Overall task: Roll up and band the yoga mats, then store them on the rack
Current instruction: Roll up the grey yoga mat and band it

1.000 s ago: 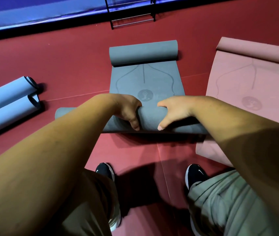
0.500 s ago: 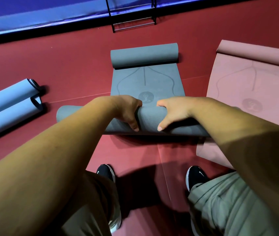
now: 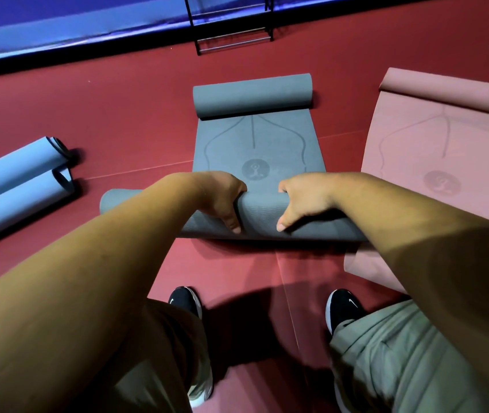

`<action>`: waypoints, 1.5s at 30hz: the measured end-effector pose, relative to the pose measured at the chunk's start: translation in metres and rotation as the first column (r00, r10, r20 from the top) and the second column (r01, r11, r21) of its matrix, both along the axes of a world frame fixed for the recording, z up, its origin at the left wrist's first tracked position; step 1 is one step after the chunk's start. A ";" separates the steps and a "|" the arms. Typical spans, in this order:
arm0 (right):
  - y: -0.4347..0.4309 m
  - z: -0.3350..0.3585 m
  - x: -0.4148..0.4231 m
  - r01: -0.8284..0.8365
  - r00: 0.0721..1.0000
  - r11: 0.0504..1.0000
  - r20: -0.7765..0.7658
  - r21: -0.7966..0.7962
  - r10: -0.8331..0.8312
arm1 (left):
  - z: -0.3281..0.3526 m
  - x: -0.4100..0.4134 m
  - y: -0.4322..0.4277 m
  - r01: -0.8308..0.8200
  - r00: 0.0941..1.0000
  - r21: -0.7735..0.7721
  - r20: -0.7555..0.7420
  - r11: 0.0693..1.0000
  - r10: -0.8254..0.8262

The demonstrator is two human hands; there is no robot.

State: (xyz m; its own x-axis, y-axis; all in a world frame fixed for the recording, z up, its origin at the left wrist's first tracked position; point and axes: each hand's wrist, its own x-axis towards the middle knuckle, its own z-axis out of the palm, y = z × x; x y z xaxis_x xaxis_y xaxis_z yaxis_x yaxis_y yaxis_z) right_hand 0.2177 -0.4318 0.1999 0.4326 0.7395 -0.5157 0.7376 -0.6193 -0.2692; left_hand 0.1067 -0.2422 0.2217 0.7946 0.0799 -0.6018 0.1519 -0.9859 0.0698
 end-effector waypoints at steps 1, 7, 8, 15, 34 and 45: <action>-0.001 0.000 0.000 0.007 1.000 1.000 -0.022 0.000 -0.007 | -0.002 -0.001 0.000 -0.006 1.000 0.002 -0.012 1.000 0.006; -0.003 -0.002 0.002 0.029 0.996 0.999 -0.086 0.033 -0.026 | -0.002 -0.007 0.007 -0.042 0.999 -0.005 -0.026 0.999 0.042; -0.003 -0.001 0.002 0.027 0.997 0.999 -0.074 0.044 -0.024 | -0.003 -0.007 0.008 -0.047 0.999 -0.008 -0.028 0.999 0.047; -0.001 -0.001 0.004 0.060 0.995 0.990 -0.088 0.129 -0.048 | -0.002 -0.011 0.015 -0.067 0.998 -0.115 -0.012 0.991 0.066; -0.004 -0.004 0.009 0.034 0.993 0.996 -0.117 0.083 -0.024 | -0.010 -0.004 0.000 0.019 0.997 -0.005 0.078 1.000 -0.019; 0.000 -0.009 0.000 -0.006 1.000 0.999 0.003 0.040 0.006 | -0.017 0.003 0.002 -0.049 0.998 -0.067 0.038 0.997 0.052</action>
